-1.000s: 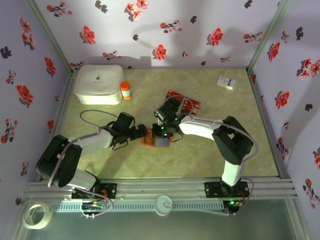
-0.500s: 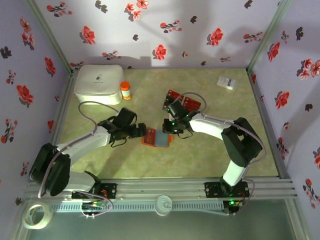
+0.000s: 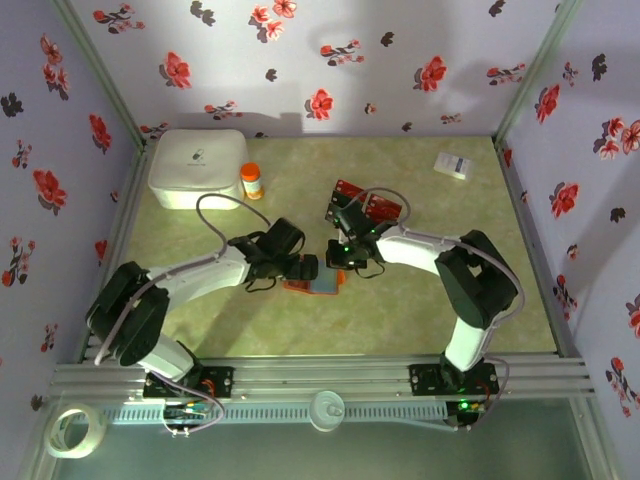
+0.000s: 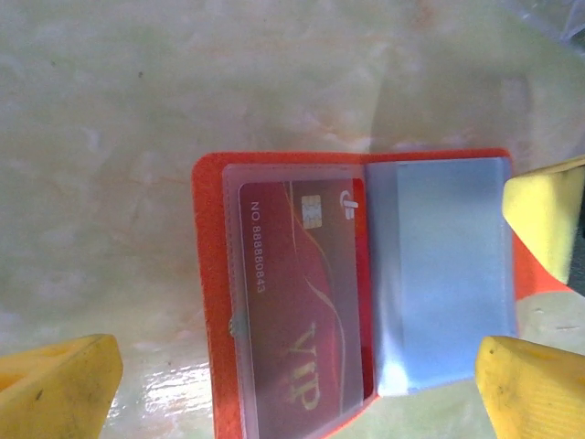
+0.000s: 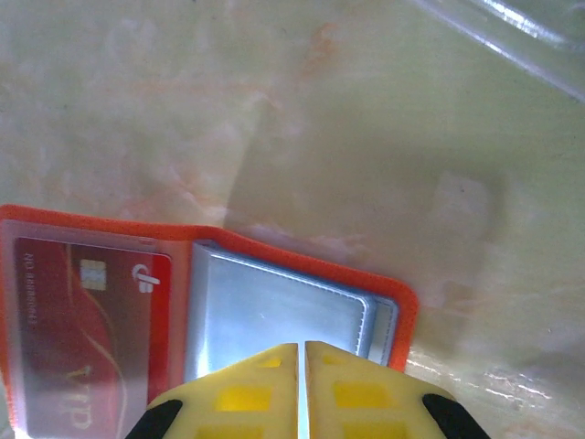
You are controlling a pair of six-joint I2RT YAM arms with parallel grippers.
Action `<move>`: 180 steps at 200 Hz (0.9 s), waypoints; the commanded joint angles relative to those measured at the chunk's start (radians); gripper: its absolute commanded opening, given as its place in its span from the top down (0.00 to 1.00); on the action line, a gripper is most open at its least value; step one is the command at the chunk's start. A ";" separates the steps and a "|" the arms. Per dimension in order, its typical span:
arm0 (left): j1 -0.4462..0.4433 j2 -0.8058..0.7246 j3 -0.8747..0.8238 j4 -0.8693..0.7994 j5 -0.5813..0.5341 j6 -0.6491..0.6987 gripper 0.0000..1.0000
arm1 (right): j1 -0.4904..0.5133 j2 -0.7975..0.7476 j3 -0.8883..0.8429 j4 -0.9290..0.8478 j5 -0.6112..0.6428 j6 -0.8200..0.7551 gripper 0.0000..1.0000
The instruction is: Put the credit cards into the card holder
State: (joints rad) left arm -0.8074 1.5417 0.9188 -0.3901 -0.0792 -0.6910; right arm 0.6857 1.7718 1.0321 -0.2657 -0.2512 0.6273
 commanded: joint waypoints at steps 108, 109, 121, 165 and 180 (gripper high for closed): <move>-0.029 0.091 -0.049 0.127 -0.004 0.056 0.00 | -0.010 0.085 -0.042 0.127 -0.109 0.049 0.91; -0.029 0.092 -0.049 0.127 -0.004 0.055 0.00 | -0.009 0.084 -0.042 0.128 -0.109 0.050 0.91; -0.032 0.099 -0.055 0.131 -0.004 0.055 0.00 | -0.009 0.087 -0.049 0.141 -0.114 0.059 0.91; -0.036 0.123 -0.098 0.163 -0.010 0.044 0.00 | -0.009 0.086 -0.055 0.148 -0.114 0.066 0.91; -0.036 0.124 -0.117 0.180 -0.009 0.041 0.01 | -0.009 0.082 -0.054 0.148 -0.114 0.069 0.91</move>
State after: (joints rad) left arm -0.8375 1.6428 0.8509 -0.2344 -0.0902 -0.6510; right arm 0.6785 1.8336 0.9974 -0.1127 -0.3489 0.6796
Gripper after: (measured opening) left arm 0.997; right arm 0.088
